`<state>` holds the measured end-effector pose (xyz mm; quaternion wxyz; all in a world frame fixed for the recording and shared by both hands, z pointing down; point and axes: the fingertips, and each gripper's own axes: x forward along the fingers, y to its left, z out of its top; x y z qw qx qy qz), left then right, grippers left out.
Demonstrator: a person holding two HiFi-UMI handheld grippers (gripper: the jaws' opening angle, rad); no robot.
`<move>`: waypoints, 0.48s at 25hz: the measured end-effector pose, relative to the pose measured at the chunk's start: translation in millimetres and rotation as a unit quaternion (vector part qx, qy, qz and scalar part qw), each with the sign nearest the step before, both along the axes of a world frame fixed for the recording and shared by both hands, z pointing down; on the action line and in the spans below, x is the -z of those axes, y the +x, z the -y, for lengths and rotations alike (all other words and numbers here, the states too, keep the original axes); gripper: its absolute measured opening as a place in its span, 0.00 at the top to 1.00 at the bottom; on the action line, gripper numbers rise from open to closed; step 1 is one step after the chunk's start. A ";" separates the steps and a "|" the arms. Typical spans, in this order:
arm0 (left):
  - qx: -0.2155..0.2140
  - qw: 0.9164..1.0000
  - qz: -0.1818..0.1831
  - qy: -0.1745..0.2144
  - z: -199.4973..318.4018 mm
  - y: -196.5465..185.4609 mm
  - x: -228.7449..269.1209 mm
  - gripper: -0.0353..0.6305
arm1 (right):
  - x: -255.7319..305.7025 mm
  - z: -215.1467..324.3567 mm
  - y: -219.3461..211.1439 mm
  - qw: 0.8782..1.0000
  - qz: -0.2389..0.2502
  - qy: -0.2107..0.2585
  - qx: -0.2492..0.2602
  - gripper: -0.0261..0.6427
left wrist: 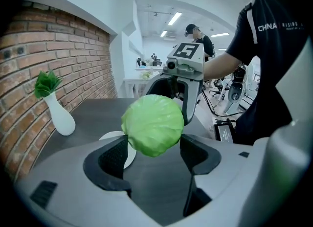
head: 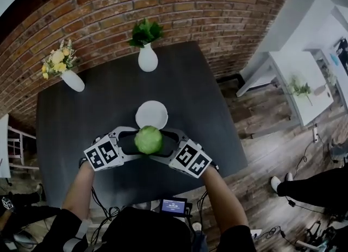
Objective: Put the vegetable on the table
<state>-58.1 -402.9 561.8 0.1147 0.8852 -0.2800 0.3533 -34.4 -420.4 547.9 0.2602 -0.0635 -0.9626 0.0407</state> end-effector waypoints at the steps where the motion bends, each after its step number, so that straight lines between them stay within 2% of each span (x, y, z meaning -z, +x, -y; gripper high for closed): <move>1: 0.000 1.000 -0.002 -0.001 4.4 -3.8 -3.0 0.47 | -2.6 4.2 -3.9 1.000 0.000 -0.001 -0.001 0.41; 12: -0.012 1.000 -0.008 -0.016 59.4 -39.6 -42.7 0.47 | -40.4 58.7 -39.9 1.000 -0.024 0.004 -0.012 0.41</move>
